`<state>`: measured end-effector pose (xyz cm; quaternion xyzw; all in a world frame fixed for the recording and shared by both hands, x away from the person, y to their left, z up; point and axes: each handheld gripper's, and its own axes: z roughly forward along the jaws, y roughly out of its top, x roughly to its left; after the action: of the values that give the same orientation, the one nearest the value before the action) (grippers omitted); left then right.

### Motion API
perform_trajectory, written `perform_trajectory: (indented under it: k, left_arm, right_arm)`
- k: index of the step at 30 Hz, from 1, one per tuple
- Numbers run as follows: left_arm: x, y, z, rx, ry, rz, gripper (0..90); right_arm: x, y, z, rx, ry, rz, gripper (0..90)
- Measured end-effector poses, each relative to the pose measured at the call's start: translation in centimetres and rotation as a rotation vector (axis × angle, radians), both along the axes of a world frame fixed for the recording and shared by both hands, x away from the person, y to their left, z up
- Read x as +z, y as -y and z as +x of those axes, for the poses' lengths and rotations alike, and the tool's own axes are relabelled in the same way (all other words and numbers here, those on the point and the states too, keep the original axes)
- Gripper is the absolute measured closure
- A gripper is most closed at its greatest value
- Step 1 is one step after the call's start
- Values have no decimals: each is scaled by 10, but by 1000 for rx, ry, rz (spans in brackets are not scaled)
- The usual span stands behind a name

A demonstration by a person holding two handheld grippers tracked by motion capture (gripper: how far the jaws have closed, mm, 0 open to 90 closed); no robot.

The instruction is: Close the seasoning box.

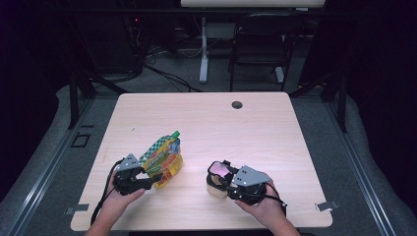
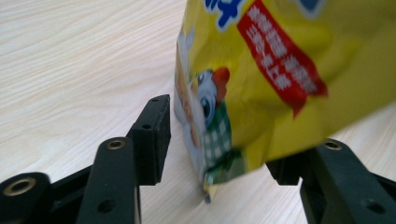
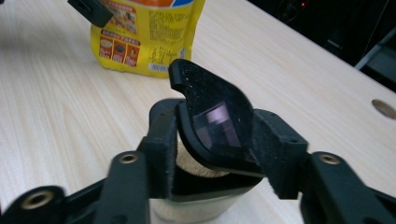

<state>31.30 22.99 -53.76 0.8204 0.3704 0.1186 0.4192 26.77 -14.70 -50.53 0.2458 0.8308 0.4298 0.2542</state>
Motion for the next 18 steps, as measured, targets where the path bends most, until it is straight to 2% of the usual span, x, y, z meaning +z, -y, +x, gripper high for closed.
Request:
perform_trajectory:
  k: [4,7,11,14,18]
  left_arm:
    - [-3,-4,-4,16,-1,6,455]
    - [-5,-6,-6,28,-5,13,446]
    - [-7,-8,-8,19,-6,2,439]
    - [-8,-8,-9,15,-6,-2,438]
    - [-9,-9,-10,11,-5,11,438]
  right_arm:
    - [-4,0,-2,14,-28,4,426]
    - [-3,1,-5,23,-26,19,423]
    - [-1,6,-7,22,-28,54,421]
    - [1,11,-8,2,-20,71,421]
    - [2,22,-5,-51,-16,128,421]
